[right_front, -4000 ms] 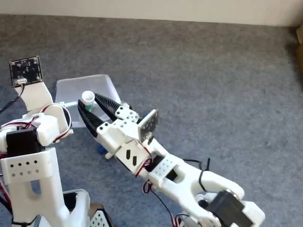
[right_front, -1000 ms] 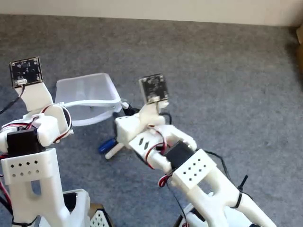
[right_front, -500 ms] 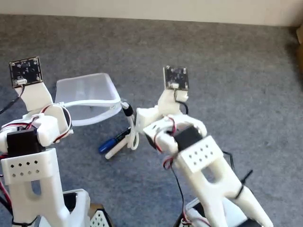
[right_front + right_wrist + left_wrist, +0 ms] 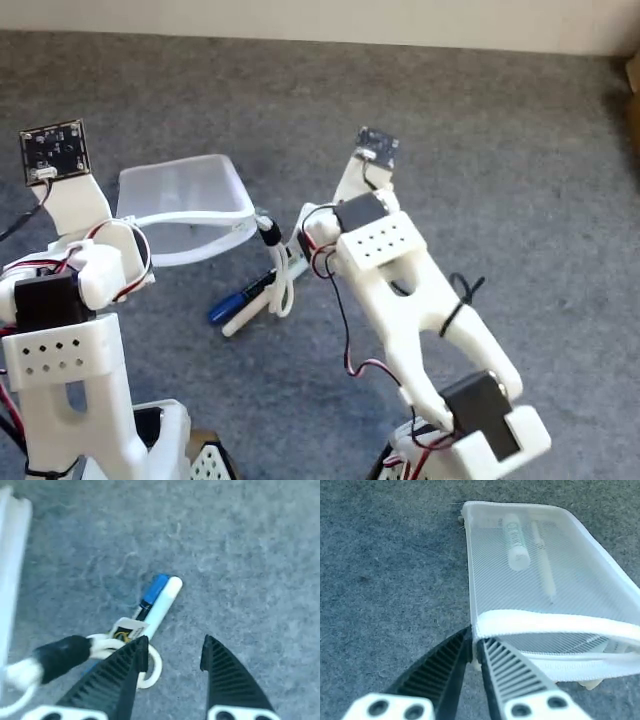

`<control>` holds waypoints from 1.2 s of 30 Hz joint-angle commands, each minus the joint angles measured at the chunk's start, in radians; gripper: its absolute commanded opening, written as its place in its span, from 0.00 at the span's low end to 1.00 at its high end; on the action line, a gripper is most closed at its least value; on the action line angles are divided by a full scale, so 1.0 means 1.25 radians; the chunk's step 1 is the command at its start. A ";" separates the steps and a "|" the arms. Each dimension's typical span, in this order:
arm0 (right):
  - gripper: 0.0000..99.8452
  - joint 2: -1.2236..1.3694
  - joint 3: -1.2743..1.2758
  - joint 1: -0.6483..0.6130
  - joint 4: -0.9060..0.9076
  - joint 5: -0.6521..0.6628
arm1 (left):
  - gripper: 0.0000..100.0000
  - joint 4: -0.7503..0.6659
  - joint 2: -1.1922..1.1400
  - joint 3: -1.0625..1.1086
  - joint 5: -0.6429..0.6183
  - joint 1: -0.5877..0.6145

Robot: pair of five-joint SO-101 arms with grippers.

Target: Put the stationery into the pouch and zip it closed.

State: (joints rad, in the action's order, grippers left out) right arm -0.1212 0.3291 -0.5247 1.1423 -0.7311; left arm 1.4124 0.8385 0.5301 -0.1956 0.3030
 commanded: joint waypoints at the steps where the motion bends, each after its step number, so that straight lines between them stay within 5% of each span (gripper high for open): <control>1: 0.16 0.018 -0.052 0.009 -0.001 -0.010 | 0.01 -0.018 -0.001 -0.009 -0.002 0.006; 36: 0.16 0.400 -0.273 0.015 -0.021 -0.004 | 0.01 -0.012 -0.001 -0.008 -0.002 0.010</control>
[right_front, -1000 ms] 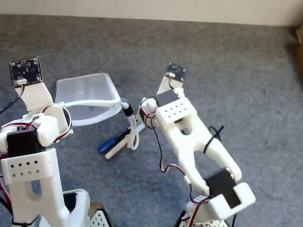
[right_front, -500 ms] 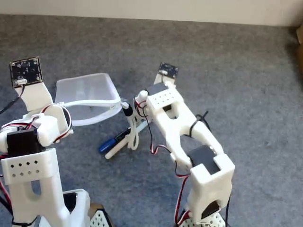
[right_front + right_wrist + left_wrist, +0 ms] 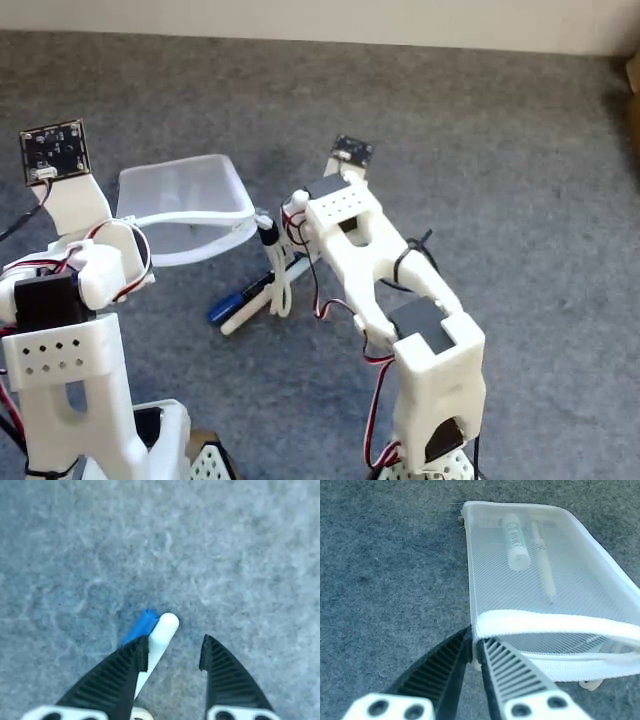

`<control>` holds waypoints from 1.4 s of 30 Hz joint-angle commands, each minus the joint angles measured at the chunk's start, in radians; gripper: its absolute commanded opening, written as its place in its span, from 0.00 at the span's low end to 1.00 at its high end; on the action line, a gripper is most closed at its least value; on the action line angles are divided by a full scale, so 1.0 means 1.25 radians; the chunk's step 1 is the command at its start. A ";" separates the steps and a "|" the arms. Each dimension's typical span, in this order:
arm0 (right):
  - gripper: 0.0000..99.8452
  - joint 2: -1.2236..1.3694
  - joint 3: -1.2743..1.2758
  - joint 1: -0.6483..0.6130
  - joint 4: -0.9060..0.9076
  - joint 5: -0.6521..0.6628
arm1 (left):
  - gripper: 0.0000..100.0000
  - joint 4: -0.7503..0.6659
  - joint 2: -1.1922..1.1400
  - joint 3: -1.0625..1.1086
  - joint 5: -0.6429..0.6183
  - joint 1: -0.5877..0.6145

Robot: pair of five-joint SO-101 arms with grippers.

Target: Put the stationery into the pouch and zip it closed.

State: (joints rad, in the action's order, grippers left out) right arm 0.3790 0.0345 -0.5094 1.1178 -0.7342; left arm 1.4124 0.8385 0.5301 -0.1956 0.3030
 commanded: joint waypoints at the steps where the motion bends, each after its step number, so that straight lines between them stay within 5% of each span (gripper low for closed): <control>1: 0.16 0.006 -0.037 -0.003 -0.002 -0.001 | 0.01 -0.012 -0.001 -0.008 -0.002 0.010; 11: 0.16 0.039 -0.037 -0.037 -0.002 -0.001 | 0.01 -0.011 -0.001 -0.008 -0.002 0.010; 17: 0.04 0.040 -0.037 -0.037 -0.002 0.038 | 0.01 -0.011 -0.001 -0.008 -0.002 0.010; 26: 0.03 0.035 -0.037 -0.025 -0.002 0.049 | 0.01 -0.011 -0.001 -0.007 -0.002 0.012; 42: 0.00 0.036 -0.236 -0.024 0.246 0.292 | 0.01 -0.011 -0.001 -0.007 -0.002 0.012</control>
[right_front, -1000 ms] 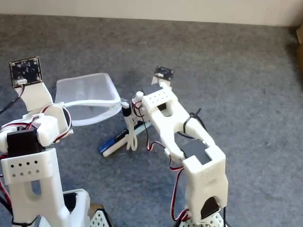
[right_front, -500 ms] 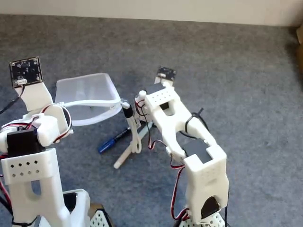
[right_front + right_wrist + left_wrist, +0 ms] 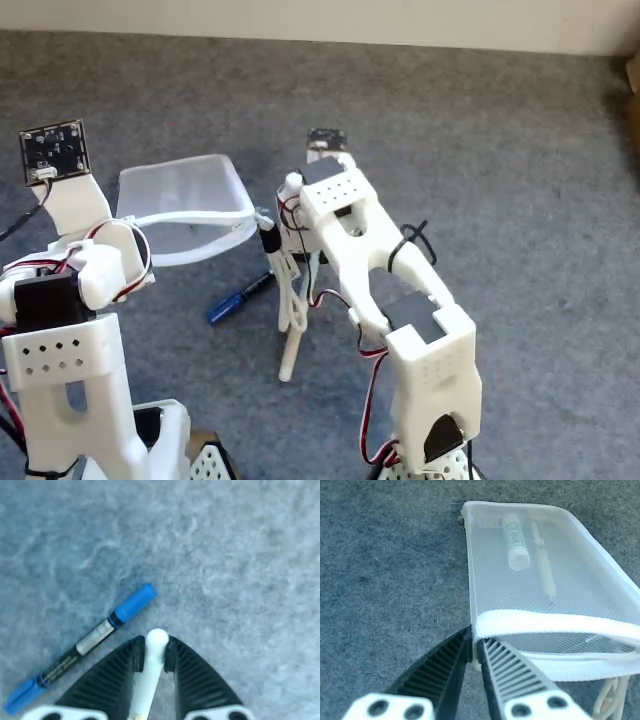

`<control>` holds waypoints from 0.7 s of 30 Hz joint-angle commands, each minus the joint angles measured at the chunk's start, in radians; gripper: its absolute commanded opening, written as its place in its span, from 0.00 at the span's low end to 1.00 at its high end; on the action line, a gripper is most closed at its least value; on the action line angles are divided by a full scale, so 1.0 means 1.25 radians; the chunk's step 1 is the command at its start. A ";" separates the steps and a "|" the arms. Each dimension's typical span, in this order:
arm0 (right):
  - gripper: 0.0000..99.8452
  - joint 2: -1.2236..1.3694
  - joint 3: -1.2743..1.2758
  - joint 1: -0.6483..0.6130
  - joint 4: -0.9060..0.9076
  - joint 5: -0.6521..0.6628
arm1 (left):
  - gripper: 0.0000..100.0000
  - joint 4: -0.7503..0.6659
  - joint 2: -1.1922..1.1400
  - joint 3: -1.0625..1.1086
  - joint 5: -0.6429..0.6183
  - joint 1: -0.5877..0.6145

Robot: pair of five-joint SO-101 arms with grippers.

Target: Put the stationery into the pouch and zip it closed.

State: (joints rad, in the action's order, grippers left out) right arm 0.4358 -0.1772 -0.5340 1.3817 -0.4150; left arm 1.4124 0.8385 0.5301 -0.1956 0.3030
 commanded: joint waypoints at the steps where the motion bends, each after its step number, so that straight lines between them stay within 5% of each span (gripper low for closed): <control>1: 0.01 -0.009 -0.072 -0.004 0.046 0.045 | 0.01 -0.012 -0.001 -0.003 -0.002 0.012; 21: 0.01 -0.010 -0.343 -0.009 0.304 0.106 | 0.01 -0.017 -0.001 0.004 -0.001 0.012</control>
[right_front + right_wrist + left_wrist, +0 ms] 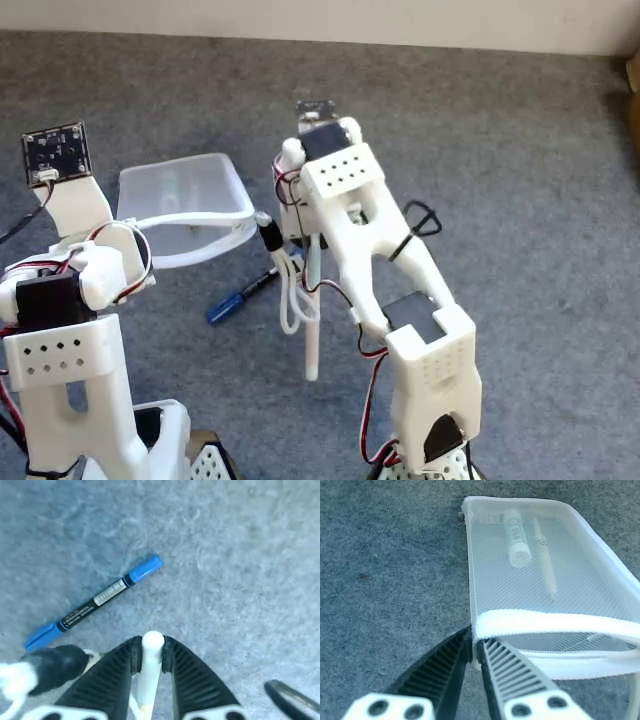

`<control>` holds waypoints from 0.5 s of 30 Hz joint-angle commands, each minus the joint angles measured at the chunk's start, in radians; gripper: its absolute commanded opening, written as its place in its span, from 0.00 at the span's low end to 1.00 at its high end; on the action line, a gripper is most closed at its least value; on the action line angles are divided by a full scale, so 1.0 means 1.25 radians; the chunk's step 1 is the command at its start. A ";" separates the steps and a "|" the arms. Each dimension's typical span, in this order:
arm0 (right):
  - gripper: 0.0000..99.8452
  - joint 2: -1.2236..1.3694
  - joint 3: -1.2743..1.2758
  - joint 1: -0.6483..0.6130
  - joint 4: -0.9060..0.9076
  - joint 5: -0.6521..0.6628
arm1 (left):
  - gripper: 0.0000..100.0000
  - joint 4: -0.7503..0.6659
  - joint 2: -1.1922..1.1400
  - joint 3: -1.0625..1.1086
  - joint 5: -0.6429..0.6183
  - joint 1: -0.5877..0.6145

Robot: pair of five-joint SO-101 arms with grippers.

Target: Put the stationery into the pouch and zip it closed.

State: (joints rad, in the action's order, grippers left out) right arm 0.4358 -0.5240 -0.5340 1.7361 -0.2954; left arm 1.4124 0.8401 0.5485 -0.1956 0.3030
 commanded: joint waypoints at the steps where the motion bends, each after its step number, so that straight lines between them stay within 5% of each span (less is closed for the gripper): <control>1: 0.01 -0.010 -0.067 -0.009 0.020 0.010 | 0.01 -0.017 -0.002 -0.010 -0.001 0.012; 15: 0.01 -0.188 0.018 -0.045 0.020 0.010 | 0.01 -0.017 -0.002 -0.008 -0.001 0.012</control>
State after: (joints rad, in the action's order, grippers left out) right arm 0.3284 -0.5317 -0.5723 1.7423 -0.2954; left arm 1.4124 0.8401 0.5485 -0.1956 0.3030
